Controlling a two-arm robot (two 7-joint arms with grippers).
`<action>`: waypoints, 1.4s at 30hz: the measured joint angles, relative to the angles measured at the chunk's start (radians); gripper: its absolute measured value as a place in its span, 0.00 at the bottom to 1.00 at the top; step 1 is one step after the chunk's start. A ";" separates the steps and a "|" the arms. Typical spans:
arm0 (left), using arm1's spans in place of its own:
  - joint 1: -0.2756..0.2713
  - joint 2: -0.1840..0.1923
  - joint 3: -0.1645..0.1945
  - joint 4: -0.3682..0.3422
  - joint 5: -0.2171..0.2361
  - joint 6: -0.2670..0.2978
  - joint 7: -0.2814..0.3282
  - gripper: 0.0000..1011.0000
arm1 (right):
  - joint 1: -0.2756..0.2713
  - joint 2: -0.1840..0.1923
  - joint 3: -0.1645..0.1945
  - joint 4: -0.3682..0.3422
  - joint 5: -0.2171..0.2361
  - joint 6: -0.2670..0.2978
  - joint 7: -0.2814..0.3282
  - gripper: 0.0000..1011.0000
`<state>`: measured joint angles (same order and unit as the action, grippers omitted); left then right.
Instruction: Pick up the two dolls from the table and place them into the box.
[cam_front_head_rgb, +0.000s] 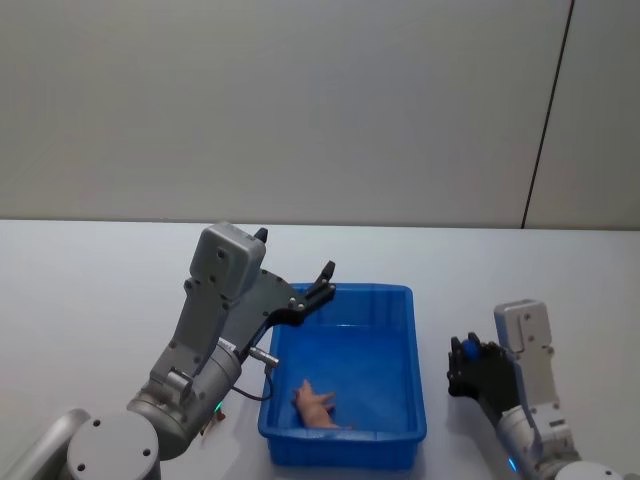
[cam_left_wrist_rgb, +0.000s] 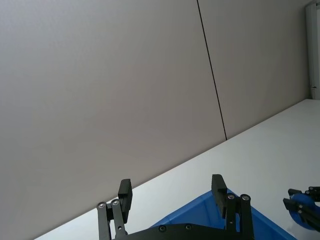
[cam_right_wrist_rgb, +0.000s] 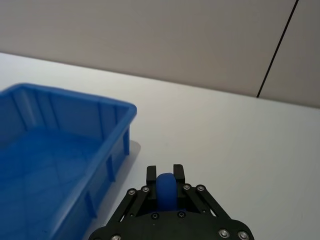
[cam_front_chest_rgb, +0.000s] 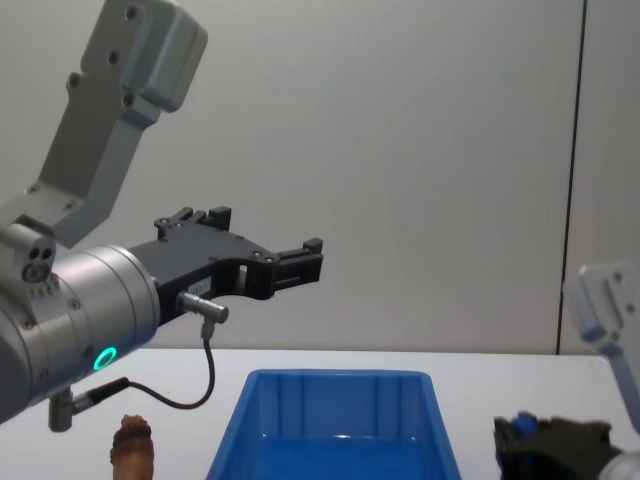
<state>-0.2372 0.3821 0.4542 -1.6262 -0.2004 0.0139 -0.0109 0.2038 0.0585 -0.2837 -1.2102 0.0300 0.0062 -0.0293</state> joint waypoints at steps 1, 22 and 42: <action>0.000 0.000 0.000 0.000 0.000 0.000 0.000 0.99 | -0.002 0.001 0.000 -0.008 -0.002 -0.004 0.001 0.19; 0.000 0.000 0.000 0.000 0.000 0.000 0.000 0.99 | 0.000 -0.010 -0.031 -0.131 -0.037 -0.073 0.162 0.18; 0.000 0.000 0.000 0.000 0.000 0.000 0.000 0.99 | 0.092 -0.079 -0.093 0.033 -0.164 -0.102 0.268 0.68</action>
<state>-0.2372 0.3821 0.4542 -1.6262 -0.2004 0.0139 -0.0110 0.2958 -0.0208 -0.3764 -1.1772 -0.1344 -0.0957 0.2384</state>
